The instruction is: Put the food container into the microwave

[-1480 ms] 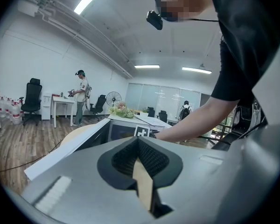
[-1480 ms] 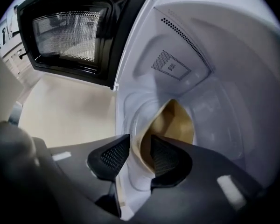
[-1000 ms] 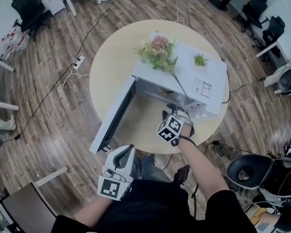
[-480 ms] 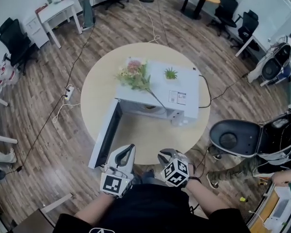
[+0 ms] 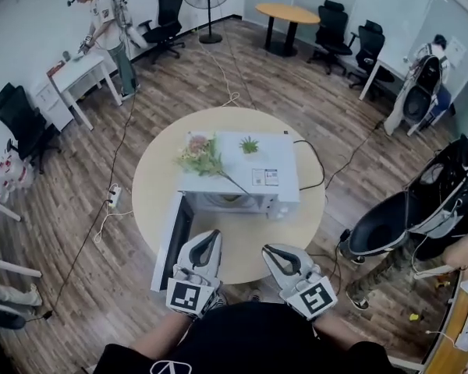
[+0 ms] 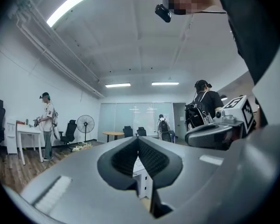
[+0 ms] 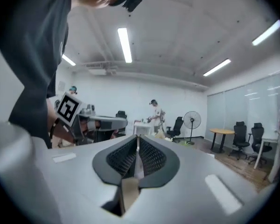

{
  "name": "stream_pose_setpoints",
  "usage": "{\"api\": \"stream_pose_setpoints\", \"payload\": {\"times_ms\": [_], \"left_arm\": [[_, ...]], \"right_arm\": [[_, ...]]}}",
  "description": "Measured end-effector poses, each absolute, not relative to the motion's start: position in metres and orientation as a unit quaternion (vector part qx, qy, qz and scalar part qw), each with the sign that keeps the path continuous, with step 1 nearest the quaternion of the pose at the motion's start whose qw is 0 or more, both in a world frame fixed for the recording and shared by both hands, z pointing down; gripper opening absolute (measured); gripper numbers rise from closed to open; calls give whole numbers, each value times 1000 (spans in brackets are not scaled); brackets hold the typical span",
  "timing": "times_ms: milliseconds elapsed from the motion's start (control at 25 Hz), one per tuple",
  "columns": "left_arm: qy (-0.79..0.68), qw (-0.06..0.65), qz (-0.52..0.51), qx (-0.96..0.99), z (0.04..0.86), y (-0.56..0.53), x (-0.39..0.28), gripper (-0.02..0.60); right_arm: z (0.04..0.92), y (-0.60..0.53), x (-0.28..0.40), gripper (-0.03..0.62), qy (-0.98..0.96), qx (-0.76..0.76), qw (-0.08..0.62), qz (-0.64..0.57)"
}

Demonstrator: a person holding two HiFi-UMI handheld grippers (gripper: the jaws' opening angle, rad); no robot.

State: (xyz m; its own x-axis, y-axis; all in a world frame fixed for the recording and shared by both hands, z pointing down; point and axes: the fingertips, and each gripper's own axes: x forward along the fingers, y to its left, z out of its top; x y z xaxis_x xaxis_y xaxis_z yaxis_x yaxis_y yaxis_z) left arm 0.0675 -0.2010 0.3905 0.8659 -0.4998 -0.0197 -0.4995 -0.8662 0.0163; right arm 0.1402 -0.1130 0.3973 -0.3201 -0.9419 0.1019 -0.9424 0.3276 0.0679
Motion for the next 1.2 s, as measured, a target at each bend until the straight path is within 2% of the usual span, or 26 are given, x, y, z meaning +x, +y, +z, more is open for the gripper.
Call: {"api": "stream_pose_setpoints", "payload": {"times_ms": [160,280,600,1200], "left_arm": [[-250,-18,-47,967,357,-195,69,1],[-247,-32,-62,966,340,-193,69,1],[-269,-42,-60,960,326,-195,63,0],[-250,-42,-58,966,334,-182,78,1]], "right_arm": [[353,-105,173,25,-787,616,-37,-23],[337,-104,183,24,-777,625,-72,-25],[336,-106,180,8,-766,638,-32,-65],[349,-95,192,8,-764,642,-25,-53]]}}
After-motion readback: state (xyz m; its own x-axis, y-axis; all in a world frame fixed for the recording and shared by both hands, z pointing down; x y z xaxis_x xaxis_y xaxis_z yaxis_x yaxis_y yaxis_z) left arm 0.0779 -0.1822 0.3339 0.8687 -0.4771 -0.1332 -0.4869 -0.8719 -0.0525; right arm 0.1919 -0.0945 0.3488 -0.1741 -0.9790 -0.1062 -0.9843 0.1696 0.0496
